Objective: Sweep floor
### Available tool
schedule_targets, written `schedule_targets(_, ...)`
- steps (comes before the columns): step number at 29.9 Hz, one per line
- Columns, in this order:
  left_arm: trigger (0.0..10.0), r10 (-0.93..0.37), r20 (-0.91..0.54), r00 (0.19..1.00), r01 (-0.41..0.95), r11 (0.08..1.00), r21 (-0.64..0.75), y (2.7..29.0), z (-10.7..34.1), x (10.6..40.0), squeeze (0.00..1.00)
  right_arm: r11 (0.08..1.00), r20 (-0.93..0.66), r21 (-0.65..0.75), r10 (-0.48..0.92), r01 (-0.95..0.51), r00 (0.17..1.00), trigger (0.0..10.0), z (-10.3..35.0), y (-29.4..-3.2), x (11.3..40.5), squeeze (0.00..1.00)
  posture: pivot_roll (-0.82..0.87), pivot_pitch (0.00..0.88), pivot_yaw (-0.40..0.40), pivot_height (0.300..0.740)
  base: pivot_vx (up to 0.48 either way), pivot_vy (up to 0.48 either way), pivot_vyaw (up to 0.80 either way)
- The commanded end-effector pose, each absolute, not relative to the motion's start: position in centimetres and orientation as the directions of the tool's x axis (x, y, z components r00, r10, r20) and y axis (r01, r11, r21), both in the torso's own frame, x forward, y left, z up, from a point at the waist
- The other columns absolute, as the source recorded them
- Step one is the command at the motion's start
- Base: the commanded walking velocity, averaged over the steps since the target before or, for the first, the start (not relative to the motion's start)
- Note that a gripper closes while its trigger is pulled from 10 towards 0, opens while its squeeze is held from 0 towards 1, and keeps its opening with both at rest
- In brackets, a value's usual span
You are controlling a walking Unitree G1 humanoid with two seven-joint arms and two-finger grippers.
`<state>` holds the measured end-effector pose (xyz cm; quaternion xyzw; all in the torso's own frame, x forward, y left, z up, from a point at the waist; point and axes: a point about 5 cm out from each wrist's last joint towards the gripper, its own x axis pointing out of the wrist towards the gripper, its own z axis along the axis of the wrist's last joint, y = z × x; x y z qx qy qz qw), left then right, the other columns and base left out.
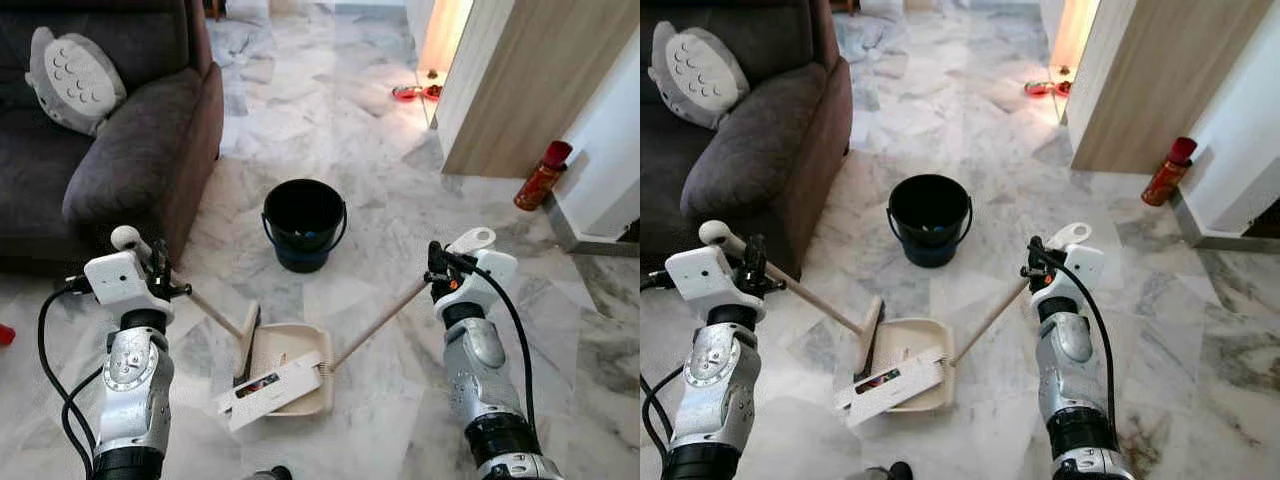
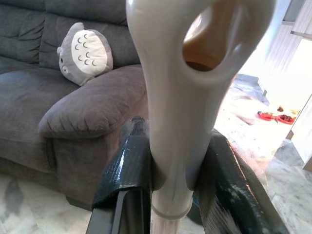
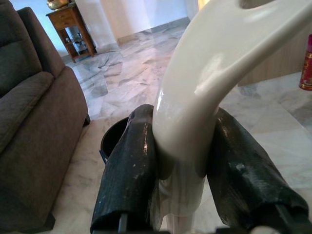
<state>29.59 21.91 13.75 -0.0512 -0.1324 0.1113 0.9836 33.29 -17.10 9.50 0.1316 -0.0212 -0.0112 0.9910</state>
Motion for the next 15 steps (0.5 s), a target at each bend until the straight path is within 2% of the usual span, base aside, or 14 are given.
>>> schedule_targets(1, 10.0, 0.231, 0.293, 0.928, -0.207, 0.972, -0.109, 21.95, 14.84, 29.44, 0.00, 0.959, 0.071, 0.284, -0.030, 0.009, 0.997, 10.0, 10.28, -17.13, 33.60, 0.00, 0.07, 0.151, -0.024, 0.740, 0.000, 0.000, 0.00)
schedule_targets(13, 10.0, 0.281, 0.291, 0.914, -0.270, 0.960, -0.079, 22.62, 14.83, 29.21, 0.00, 0.963, 0.067, 0.271, -0.023, 0.004, 0.997, 10.0, 10.25, -17.09, 33.63, 0.00, 0.07, 0.152, -0.023, 0.740, 0.000, 0.000, 0.00)
schedule_targets(15, 10.0, 0.283, 0.289, 0.915, -0.273, 0.959, -0.075, 22.66, 14.78, 29.19, 0.00, 0.964, 0.066, 0.266, -0.022, 0.004, 0.998, 10.0, 10.23, -17.11, 33.61, 0.00, 0.07, 0.152, -0.024, 0.740, 0.255, 0.000, 0.00)
